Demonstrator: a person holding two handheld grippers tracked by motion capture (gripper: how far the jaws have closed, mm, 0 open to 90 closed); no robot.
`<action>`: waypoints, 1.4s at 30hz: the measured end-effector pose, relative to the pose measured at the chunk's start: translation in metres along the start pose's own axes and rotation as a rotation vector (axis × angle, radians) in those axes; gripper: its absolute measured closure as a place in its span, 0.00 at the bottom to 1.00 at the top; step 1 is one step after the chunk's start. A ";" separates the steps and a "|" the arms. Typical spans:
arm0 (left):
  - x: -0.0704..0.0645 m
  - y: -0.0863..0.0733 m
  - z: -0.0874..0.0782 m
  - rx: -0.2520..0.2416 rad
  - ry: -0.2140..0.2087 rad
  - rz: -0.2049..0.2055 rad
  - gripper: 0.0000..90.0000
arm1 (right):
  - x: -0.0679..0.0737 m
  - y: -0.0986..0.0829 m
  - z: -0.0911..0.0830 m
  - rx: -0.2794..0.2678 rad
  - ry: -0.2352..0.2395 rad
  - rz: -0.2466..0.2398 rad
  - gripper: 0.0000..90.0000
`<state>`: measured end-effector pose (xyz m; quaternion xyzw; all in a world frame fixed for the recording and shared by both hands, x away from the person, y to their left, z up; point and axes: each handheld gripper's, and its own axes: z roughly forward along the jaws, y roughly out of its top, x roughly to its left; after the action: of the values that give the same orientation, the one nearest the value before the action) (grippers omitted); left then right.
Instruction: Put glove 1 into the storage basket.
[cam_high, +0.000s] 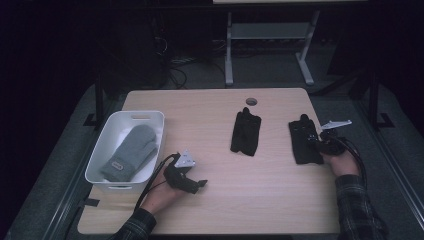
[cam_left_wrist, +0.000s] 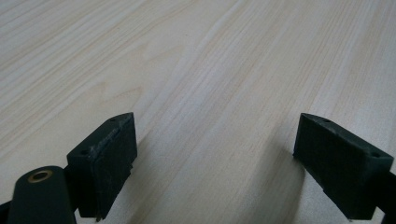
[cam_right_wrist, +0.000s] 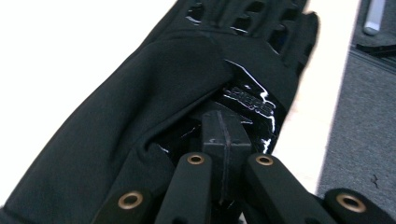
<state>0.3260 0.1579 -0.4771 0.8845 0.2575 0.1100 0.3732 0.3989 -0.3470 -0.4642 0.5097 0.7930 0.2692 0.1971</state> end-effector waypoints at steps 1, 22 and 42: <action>0.000 0.000 0.000 0.000 0.000 0.000 0.14 | 0.002 0.000 0.000 0.002 0.003 -0.002 1.00; 0.000 0.000 0.001 -0.007 -0.002 -0.005 0.14 | 0.065 -0.007 -0.016 0.049 0.129 -0.173 1.00; 0.000 0.000 0.000 -0.005 0.000 0.000 0.14 | 0.116 -0.025 -0.035 0.048 0.267 -0.302 1.00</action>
<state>0.3261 0.1578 -0.4776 0.8836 0.2571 0.1109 0.3754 0.3143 -0.2575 -0.4575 0.3493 0.8858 0.2825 0.1162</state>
